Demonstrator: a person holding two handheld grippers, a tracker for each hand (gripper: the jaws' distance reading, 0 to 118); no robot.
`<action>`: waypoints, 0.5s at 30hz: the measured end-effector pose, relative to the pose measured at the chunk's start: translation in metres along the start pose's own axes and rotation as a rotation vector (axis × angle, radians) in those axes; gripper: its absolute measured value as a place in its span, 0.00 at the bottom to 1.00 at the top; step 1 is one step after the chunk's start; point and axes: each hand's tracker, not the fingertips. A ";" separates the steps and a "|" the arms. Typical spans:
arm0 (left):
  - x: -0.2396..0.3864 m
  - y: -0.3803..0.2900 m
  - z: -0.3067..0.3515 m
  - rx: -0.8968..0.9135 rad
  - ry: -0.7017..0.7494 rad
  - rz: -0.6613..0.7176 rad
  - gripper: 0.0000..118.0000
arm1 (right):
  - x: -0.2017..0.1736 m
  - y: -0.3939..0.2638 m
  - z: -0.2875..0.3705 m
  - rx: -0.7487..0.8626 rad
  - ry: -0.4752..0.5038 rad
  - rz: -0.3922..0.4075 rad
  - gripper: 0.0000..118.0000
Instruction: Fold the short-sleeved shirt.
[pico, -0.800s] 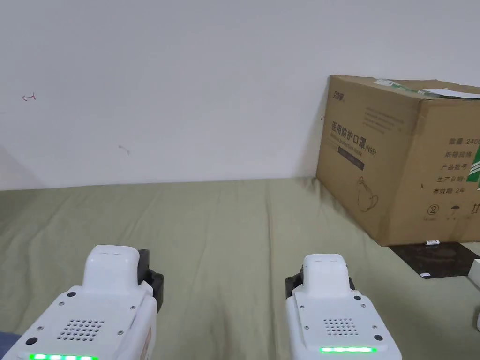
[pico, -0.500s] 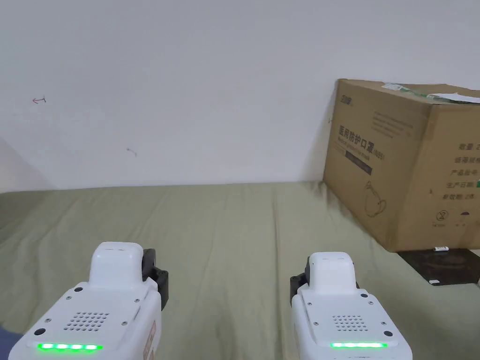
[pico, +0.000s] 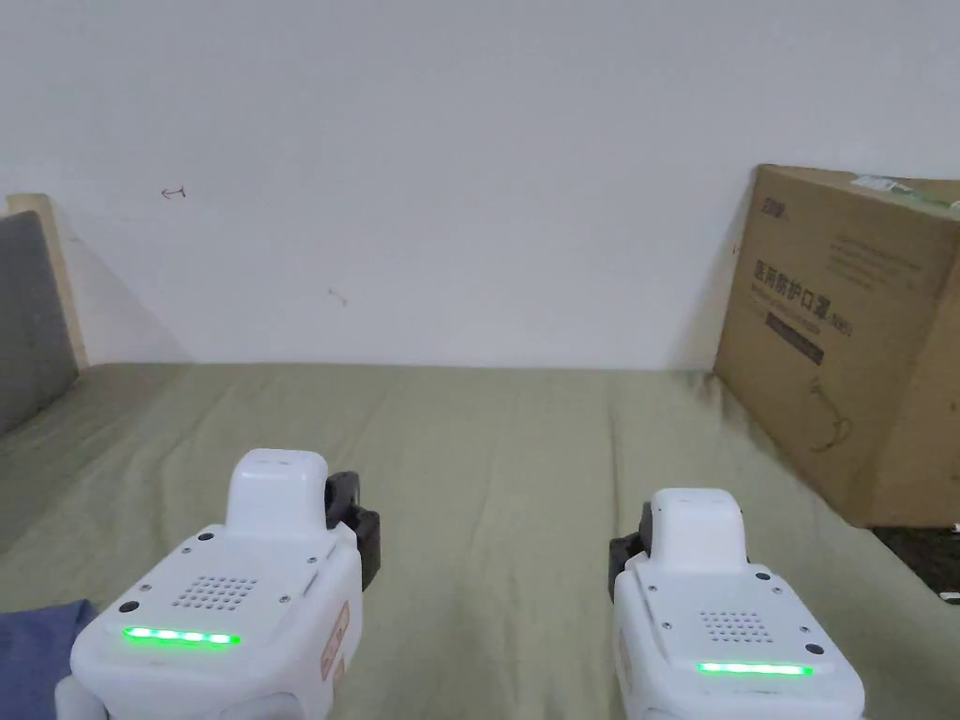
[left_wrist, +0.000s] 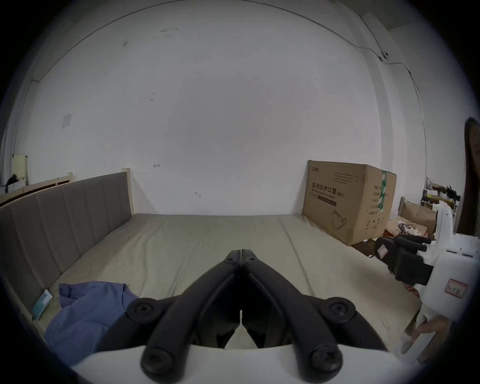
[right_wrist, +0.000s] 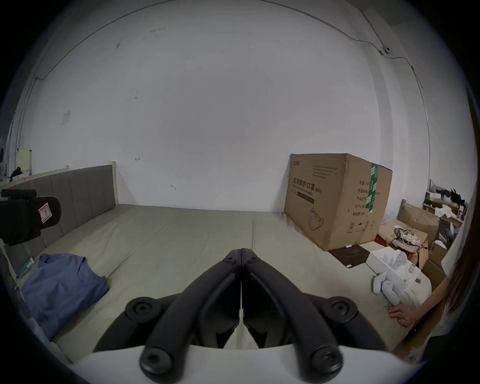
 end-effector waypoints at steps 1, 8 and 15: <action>-0.005 0.002 0.003 -0.004 0.007 0.007 0.00 | -0.003 0.003 -0.001 -0.010 0.054 -0.028 0.00; -0.080 0.010 0.055 0.012 0.230 0.049 0.00 | -0.080 0.014 -0.010 -0.007 0.298 0.019 0.00; -0.156 -0.001 0.116 -0.051 0.488 0.062 0.00 | -0.166 0.010 -0.011 -0.077 0.516 0.053 0.00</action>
